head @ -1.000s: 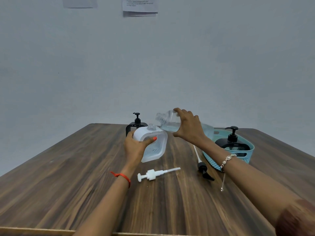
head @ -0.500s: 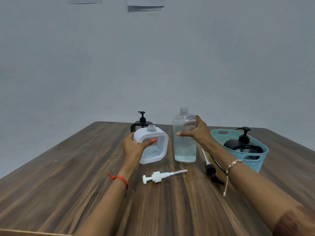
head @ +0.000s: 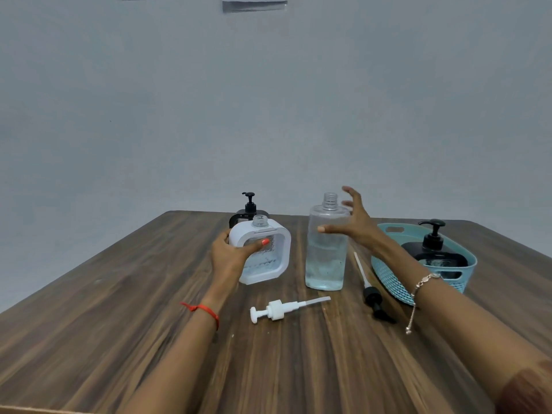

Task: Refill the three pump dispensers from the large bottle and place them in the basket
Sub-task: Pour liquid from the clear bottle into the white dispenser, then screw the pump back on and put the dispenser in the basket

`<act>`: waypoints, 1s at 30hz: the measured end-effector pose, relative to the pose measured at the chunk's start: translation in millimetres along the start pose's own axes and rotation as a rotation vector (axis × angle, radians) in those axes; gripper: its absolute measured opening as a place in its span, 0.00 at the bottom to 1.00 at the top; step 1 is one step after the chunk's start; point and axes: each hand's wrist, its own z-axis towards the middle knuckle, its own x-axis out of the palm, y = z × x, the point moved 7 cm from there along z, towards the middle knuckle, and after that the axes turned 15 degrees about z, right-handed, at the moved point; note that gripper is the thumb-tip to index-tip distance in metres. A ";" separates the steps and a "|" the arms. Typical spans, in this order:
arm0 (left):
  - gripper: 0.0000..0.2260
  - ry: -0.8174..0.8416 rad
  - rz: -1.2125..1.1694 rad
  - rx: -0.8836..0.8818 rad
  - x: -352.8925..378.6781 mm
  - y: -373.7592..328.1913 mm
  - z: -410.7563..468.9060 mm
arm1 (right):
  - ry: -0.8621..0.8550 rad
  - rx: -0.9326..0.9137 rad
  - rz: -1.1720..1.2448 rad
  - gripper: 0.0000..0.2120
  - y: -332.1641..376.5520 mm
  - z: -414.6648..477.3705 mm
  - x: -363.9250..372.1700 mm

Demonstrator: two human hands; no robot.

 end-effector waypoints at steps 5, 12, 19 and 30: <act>0.22 -0.005 0.002 -0.018 -0.6 0.0 3.0 | -0.063 -0.613 -0.355 0.21 59.3 -41.6 27.0; 0.21 -0.025 0.025 -0.004 1.8 -3.1 -6.5 | 0.849 -0.210 -0.788 0.21 -28.8 -104.2 138.5; 0.20 -0.011 0.024 -0.008 1.2 -2.3 -11.6 | 0.798 -0.149 -0.702 0.15 -17.6 -96.7 139.2; 0.18 0.089 -0.070 0.002 6.5 -23.2 -15.4 | 0.032 -0.366 0.361 0.08 151.4 -7.2 51.6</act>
